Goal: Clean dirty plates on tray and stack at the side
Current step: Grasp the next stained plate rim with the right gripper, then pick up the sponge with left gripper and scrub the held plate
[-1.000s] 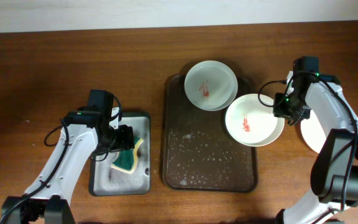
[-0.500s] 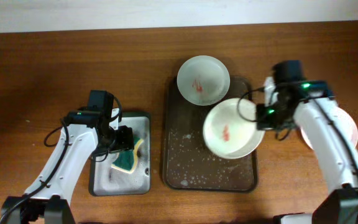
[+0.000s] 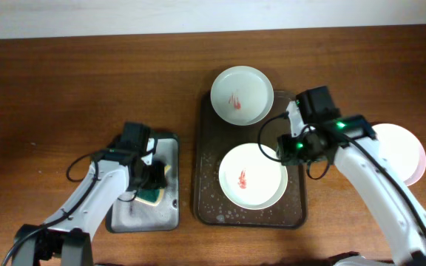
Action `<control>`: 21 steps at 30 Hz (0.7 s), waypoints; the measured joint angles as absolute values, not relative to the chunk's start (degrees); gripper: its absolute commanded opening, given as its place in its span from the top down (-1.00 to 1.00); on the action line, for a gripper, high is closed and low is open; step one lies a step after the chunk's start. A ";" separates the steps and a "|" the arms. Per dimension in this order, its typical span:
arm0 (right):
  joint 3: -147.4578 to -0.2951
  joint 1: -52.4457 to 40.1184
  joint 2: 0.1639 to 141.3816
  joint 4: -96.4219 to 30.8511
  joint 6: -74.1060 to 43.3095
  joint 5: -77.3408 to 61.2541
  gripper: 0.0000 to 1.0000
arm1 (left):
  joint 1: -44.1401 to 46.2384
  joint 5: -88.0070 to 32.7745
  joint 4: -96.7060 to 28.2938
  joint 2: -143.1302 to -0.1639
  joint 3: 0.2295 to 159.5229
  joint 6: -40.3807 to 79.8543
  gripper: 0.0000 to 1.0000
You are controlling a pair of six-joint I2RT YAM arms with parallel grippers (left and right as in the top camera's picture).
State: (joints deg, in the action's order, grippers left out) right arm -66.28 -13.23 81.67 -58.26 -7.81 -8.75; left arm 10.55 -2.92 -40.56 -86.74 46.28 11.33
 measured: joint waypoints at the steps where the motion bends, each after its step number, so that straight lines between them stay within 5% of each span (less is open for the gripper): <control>1: -66.59 -13.23 80.14 -58.52 -7.49 -8.91 0.03 | 10.55 -2.76 -38.74 -86.74 44.51 11.31 0.27; 2: -66.63 -13.23 79.31 -59.02 -7.27 -8.97 0.03 | 10.55 -2.74 -36.21 -86.70 42.72 11.16 0.79; 3: -66.63 -13.23 79.18 -59.68 -7.25 -8.97 0.03 | 10.55 -2.76 -33.98 -86.65 41.12 11.20 1.00; 16: -66.43 -13.23 82.81 -62.43 -9.47 -8.88 -0.01 | 10.55 -1.96 -46.78 -86.83 54.11 10.90 1.00; 17: -66.30 -13.23 83.35 -62.39 -9.54 -8.91 -0.01 | 10.55 -1.41 -45.01 -86.83 52.95 10.92 0.45; 19: -66.02 -13.23 83.70 -62.39 -9.69 -8.88 -0.01 | 10.55 -0.43 -40.95 -87.00 48.56 11.20 -0.15; 21: -65.98 -13.23 83.70 -62.46 -9.89 -8.88 -0.01 | 10.55 -0.10 -38.02 -87.24 45.45 12.67 -0.30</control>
State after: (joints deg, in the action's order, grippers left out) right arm -65.98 -13.23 83.70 -62.46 -9.89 -8.88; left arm 10.55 -0.10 -38.02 -87.24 45.45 12.67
